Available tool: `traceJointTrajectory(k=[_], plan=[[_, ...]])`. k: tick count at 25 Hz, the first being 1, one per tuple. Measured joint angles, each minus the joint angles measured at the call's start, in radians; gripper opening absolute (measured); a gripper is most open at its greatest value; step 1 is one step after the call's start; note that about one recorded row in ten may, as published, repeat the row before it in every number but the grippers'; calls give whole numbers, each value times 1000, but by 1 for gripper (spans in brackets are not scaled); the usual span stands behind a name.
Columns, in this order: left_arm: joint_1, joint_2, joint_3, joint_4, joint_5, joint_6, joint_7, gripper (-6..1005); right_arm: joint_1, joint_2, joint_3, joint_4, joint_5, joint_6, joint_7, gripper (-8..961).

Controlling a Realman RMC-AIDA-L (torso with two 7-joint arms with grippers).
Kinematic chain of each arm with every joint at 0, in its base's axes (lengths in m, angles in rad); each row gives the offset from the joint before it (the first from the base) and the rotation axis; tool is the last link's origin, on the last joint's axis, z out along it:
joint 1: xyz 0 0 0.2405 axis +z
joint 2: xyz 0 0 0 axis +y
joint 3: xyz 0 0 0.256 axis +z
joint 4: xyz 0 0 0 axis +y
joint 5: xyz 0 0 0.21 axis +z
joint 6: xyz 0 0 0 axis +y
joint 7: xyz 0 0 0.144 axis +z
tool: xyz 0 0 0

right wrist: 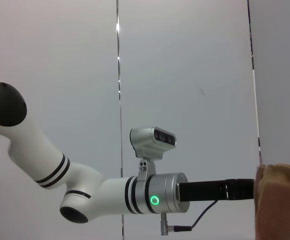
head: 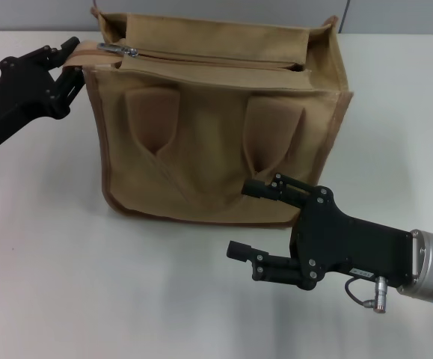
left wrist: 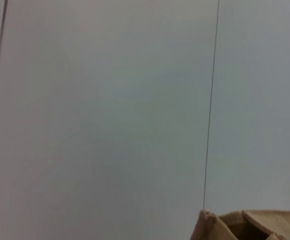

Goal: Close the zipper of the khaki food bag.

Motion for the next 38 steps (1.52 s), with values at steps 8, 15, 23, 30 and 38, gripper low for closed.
traceJointTrajectory(k=[8,15,23,30,38], plan=[[6,0,30,-7,-25,54,9,23,-4,1,17,11,0,-1,0,790],[-1,-1,31,-43,-60,106,4,23,-13,-3,90,37,0,-66,52,790],[-58,-2,29,-127,-133,178,0,24,-5,-2,229,63,0,-118,77,790],[-124,-2,36,-163,-188,211,-71,24,8,-2,290,97,0,-113,97,790],[-170,-5,37,-167,-188,247,-132,24,0,0,386,114,0,-117,40,790]])
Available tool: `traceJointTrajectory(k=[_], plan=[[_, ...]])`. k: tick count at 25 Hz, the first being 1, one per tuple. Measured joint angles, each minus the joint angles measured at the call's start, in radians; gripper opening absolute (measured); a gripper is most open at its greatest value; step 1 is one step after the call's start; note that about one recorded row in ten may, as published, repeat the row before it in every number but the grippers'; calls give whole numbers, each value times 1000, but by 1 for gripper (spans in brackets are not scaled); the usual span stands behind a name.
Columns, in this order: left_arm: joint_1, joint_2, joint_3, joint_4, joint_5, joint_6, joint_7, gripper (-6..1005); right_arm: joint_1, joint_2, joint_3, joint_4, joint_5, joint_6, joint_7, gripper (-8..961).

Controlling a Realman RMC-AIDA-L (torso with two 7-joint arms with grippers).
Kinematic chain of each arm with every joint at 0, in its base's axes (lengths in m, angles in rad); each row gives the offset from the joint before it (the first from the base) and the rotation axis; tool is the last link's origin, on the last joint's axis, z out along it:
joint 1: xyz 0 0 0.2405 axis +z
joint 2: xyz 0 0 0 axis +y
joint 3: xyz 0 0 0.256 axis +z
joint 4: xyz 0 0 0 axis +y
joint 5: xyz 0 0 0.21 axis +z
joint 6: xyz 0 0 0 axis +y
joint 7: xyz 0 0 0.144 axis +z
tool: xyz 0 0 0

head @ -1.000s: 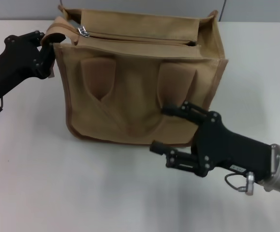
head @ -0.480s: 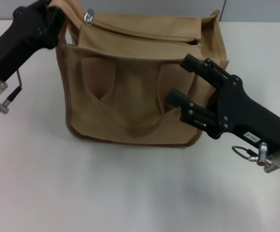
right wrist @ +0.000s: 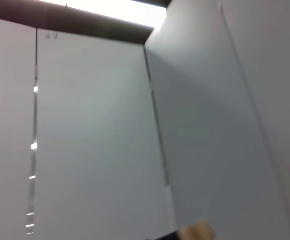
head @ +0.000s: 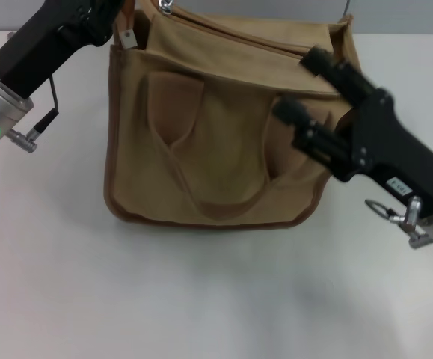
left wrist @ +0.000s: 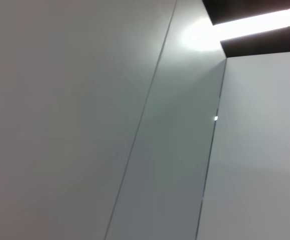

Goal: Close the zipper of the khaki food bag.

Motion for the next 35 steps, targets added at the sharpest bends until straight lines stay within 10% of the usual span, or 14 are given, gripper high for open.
traceJointTrajectory(k=[10,28,35], plan=[[-27,-1,13,-12,-2,53,-35,24,24,-2,154,106,0,68,-322,790],[-44,-2,14,-24,-1,6,-46,23,168,-9,233,-118,1,58,1547,791],[-64,-2,14,-41,2,8,-46,23,187,-6,242,-79,11,189,1702,791]])
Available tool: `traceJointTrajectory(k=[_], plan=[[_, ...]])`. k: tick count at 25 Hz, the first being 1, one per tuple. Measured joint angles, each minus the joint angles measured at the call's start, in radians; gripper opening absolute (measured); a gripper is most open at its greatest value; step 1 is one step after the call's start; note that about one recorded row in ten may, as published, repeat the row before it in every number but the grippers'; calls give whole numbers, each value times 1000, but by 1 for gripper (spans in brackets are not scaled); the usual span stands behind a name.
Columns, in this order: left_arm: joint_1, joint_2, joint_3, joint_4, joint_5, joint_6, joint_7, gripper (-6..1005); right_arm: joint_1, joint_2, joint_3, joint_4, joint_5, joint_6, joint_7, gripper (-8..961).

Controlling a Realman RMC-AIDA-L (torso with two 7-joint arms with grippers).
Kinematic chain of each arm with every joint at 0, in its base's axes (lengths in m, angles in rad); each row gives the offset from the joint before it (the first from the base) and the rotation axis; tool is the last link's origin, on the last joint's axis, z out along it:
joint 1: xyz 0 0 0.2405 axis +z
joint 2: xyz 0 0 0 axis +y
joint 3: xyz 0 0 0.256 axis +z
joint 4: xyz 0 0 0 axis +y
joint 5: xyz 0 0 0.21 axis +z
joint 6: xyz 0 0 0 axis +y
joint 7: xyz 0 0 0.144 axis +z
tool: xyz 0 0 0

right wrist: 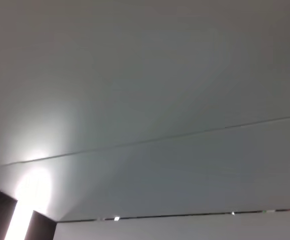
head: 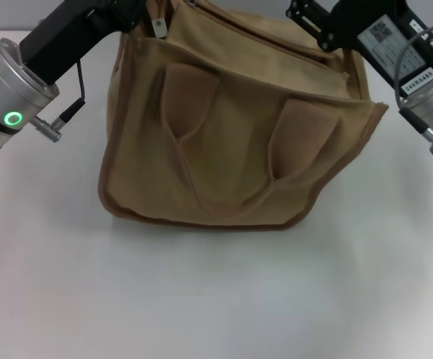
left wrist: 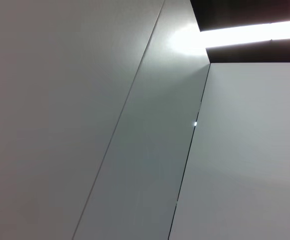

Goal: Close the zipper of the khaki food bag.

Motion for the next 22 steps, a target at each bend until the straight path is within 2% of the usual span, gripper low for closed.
traceJointTrajectory(k=[22], plan=[[-5,0,0,-8,-3,7,1,23,70,6,-78,85,-22,95,-29,792]])
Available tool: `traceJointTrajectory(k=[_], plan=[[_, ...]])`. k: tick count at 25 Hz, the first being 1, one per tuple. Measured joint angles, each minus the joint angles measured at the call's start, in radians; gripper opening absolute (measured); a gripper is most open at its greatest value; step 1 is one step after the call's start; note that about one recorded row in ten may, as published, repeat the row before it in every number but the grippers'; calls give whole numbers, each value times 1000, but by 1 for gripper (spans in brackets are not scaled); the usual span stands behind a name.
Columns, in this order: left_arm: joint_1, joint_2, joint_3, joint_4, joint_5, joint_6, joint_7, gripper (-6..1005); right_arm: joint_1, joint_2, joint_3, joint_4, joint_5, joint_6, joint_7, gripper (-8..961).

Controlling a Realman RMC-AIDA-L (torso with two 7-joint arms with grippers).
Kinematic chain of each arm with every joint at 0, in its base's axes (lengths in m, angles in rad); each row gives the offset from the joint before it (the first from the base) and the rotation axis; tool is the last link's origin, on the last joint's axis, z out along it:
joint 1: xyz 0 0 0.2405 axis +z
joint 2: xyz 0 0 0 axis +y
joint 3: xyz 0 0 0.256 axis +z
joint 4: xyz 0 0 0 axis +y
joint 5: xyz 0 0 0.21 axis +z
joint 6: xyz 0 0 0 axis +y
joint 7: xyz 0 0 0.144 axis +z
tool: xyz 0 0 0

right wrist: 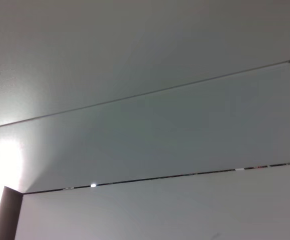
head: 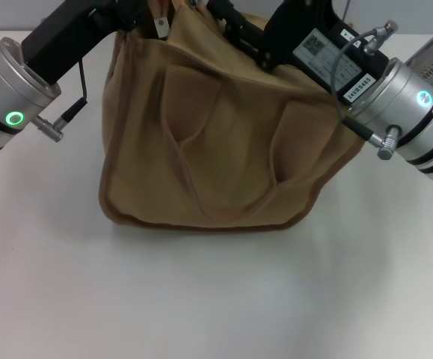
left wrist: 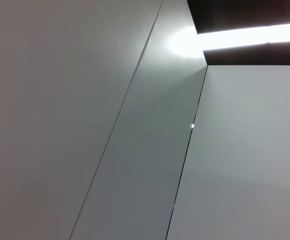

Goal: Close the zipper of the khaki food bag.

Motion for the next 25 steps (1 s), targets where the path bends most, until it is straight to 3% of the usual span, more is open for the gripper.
traceJointTrajectory(k=[25], plan=[[-5,0,-8,0,-5,-7,0,24,37,-1,-28,-37,-10,-46,-11,791]])
